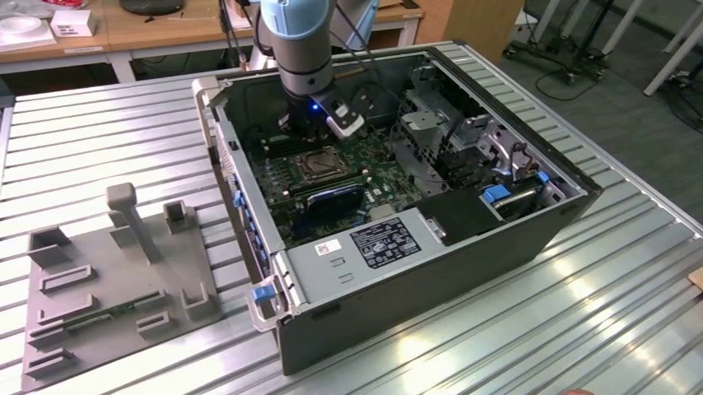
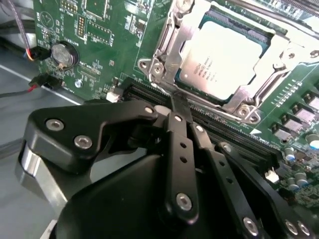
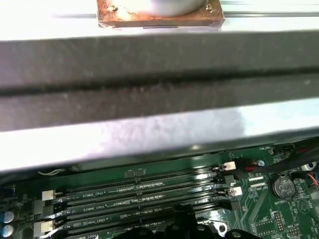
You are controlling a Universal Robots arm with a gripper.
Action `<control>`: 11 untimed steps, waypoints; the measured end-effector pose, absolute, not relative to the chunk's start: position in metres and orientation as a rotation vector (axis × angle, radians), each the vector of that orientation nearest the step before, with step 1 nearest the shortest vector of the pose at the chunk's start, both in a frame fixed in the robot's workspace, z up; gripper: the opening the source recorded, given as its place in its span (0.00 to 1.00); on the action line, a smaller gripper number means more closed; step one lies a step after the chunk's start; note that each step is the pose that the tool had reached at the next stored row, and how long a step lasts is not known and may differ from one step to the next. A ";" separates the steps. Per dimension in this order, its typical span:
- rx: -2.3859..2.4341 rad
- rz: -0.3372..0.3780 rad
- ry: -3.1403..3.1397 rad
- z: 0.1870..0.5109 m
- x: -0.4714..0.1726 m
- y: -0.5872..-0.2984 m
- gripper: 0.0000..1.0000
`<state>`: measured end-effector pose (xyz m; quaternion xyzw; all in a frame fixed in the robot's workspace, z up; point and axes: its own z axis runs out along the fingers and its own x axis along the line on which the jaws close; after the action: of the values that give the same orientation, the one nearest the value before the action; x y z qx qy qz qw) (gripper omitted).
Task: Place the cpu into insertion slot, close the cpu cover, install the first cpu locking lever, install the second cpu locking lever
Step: 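Install the first cpu locking lever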
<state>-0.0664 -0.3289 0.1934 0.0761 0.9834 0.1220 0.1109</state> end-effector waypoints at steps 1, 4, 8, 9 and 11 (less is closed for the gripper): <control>0.224 0.358 2.889 0.194 -0.066 -0.329 0.11; 0.224 0.359 2.889 0.197 -0.066 -0.329 0.11; 0.224 0.359 2.889 0.203 -0.066 -0.329 0.11; 0.224 0.359 2.889 0.203 -0.066 -0.329 0.11; 0.224 0.359 2.889 0.203 -0.066 -0.329 0.11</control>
<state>-0.0663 -0.3289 0.2027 0.0761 0.9834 0.1222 0.1109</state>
